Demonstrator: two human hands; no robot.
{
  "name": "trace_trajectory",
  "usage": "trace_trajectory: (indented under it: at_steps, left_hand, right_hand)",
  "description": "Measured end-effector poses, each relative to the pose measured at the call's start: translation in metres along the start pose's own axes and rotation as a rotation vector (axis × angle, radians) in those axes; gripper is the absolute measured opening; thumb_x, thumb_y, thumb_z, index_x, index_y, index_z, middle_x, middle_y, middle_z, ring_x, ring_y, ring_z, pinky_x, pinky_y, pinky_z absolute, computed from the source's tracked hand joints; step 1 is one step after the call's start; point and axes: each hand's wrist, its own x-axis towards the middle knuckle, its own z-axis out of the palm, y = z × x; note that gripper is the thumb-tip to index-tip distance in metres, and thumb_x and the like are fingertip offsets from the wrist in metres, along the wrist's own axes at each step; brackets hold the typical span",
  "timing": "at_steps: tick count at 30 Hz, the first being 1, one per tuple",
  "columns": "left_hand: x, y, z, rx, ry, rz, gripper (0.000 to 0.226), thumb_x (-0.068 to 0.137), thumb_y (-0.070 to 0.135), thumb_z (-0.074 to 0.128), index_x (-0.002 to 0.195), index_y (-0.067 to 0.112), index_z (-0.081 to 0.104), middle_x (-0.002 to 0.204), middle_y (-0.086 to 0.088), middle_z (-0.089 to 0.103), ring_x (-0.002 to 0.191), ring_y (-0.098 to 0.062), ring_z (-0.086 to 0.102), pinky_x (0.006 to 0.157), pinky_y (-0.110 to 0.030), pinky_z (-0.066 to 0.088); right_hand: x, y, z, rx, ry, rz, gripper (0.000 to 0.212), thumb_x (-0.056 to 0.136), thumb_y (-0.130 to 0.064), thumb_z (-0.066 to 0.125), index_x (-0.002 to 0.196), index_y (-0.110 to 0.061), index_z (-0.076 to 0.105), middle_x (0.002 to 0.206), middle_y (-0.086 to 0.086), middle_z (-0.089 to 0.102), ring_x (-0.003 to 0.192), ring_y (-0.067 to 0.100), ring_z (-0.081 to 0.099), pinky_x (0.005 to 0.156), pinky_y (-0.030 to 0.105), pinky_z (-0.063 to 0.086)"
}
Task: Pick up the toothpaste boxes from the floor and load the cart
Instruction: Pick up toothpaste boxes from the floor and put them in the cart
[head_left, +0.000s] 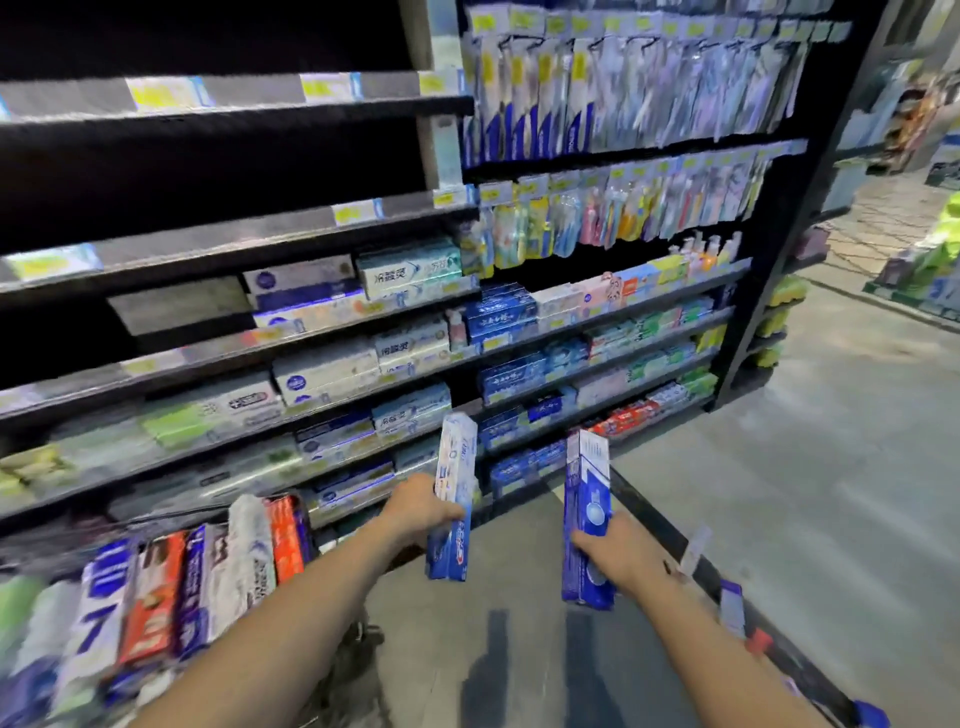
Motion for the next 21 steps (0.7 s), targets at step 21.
trace_trajectory:
  at_steps: [21]
  left_hand:
    - [-0.103, -0.324, -0.265, -0.271, 0.368, -0.432, 0.028, 0.080, 0.020, 0.071, 0.096, 0.001, 0.057, 0.072, -0.009, 0.059, 0.059, -0.022, 0.057, 0.057, -0.034, 0.057]
  right_hand:
    - [-0.072, -0.292, 0.309, -0.251, -0.368, -0.415, 0.045, 0.079, -0.042, 0.066, 0.106, -0.005, 0.060, 0.107, 0.012, 0.063, 0.092, 0.028, 0.060, 0.072, 0.030, 0.046]
